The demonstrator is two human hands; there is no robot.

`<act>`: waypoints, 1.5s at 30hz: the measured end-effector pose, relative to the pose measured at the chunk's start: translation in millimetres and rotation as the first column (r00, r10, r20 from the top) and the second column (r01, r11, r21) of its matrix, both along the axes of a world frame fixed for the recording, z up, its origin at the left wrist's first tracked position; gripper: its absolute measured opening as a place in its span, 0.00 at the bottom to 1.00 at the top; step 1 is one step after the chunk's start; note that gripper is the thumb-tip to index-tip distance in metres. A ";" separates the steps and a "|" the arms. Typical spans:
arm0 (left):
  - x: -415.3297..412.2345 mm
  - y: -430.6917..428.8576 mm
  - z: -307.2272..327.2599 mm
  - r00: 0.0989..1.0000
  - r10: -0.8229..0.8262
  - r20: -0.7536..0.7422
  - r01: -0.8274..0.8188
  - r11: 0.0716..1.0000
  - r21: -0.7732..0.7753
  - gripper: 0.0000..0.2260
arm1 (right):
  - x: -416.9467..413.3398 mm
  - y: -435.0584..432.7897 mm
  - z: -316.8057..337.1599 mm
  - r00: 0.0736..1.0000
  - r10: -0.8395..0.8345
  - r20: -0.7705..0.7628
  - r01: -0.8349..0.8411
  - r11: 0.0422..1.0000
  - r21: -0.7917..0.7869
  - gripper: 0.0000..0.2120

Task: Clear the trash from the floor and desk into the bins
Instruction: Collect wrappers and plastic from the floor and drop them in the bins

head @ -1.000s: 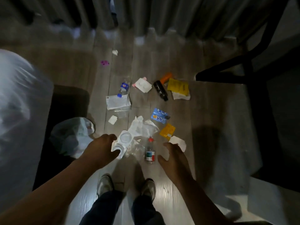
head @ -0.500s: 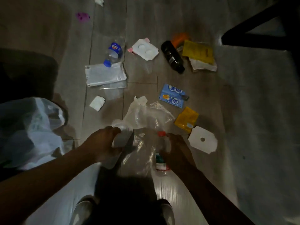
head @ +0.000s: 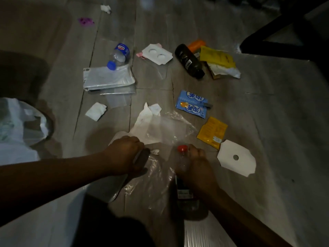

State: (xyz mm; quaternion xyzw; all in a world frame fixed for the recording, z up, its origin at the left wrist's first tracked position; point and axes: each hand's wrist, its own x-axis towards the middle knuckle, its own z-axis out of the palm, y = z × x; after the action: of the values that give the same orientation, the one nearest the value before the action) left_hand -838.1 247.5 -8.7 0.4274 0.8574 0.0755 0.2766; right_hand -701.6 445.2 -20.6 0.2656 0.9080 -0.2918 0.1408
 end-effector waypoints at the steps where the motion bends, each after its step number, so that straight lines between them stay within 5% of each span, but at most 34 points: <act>1: 2.6 0.9 -3.0 1.000 -0.017 -0.011 0.017 1.000 -0.025 0.29 | 2.7 1.2 -0.9 1.000 -0.018 -0.002 0.018 1.000 -0.021 0.41; 5: 6.2 7.8 -19.8 0.979 -0.141 -0.146 0.131 0.988 -0.078 0.32 | 11.8 8.5 -7.9 0.993 -0.111 -0.040 0.108 0.991 -0.082 0.37; 12: 12.8 30.8 -27.6 0.955 -0.277 -0.107 0.249 0.943 -0.220 0.40 | 22.2 20.7 -14.8 0.987 -0.135 -0.085 0.132 0.991 -0.032 0.35; 22: 12.0 35.7 -34.7 0.944 -0.310 -0.115 0.277 0.931 -0.236 0.24 | 21.5 19.1 -26.6 0.990 -0.114 -0.077 0.112 0.993 -0.039 0.38; 28: -4.9 32.6 -36.8 0.995 -0.068 -0.080 0.071 0.997 0.036 0.06 | 19.0 24.7 -31.1 0.987 -0.120 -0.106 0.115 0.992 -0.049 0.37; 32: -22.8 36.6 -30.9 0.979 0.194 0.058 -0.201 0.965 0.167 0.06 | 17.7 33.1 -35.2 0.974 -0.161 -0.157 0.156 0.987 -0.048 0.35; 38: -37.2 59.2 -32.8 0.922 0.385 -0.050 -0.375 0.917 0.135 0.36 | 11.3 40.1 -39.1 0.965 -0.199 -0.168 0.193 0.980 -0.051 0.32; 42: -50.8 68.0 -49.9 0.942 0.331 -0.053 -0.330 0.944 0.030 0.56 | 9.7 41.4 -44.1 0.961 -0.201 -0.191 0.202 0.979 -0.013 0.32; 45: -60.2 76.0 -59.4 0.971 0.233 -0.062 -0.234 0.972 -0.007 0.57 | 10.4 40.4 -46.7 0.966 -0.166 -0.199 0.174 0.984 0.022 0.33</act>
State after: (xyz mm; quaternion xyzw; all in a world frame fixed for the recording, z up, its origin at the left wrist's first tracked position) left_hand -898.3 323.5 -68.1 0.3239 0.9101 0.0886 0.2427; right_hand -691.2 485.6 -67.3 0.3152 0.8969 -0.3097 0.0195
